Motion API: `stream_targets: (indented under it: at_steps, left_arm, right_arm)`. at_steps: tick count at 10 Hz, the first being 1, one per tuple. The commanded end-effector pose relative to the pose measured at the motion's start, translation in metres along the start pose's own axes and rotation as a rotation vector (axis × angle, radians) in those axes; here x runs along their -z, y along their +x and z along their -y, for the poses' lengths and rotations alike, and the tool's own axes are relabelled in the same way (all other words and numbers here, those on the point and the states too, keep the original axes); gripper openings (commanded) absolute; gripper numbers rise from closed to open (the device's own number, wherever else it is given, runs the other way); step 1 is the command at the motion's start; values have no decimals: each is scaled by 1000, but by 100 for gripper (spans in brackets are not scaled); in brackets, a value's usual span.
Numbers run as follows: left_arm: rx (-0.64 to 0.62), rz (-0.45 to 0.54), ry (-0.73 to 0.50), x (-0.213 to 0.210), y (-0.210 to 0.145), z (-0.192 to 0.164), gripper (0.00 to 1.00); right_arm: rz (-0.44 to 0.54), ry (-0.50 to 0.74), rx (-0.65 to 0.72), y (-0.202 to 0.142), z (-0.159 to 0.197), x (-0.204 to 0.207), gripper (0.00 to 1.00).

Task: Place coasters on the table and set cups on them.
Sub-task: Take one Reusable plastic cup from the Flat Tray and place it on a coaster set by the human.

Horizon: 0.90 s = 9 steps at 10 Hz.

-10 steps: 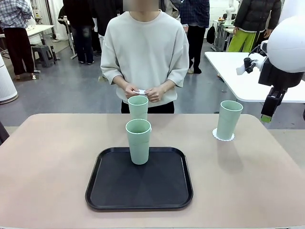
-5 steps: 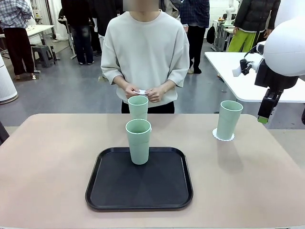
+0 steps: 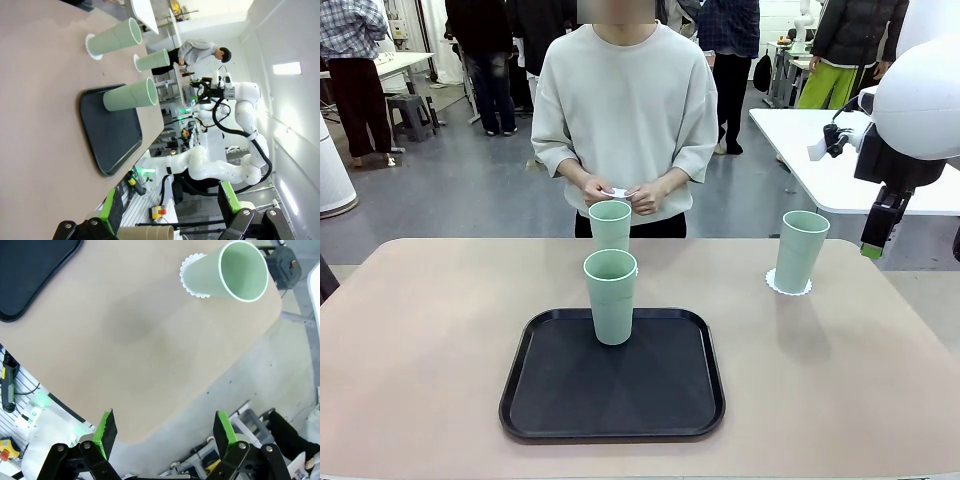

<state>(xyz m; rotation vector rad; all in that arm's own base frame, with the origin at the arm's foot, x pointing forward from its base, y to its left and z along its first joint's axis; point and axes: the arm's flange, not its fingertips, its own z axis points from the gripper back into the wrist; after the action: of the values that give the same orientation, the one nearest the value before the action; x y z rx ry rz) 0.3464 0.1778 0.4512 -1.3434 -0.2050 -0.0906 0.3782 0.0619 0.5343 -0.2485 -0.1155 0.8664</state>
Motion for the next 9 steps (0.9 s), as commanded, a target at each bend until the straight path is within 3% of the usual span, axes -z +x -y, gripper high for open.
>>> stream_targets:
  at_steps: [1,3,5,6,7,9]
  left_arm:
    - [7,7,-13,0,2,2,100]
    - [7,7,-13,0,2,2,100]
    - [7,7,-13,0,2,2,100]
    - [7,7,-13,0,2,2,100]
    - [7,7,-13,0,2,2,100]
    - [7,7,-13,0,2,2,100]
  right_arm:
    - [-6,-35,17,1,-3,6,100]
    - [0,0,0,0,0,0,100]
    - [193,433,358,-34,46,1,100]
    - [254,561,479,-52,65,-1,100]
    - [327,698,568,-71,81,-3,100]
    - [462,926,607,-121,101,1,100]
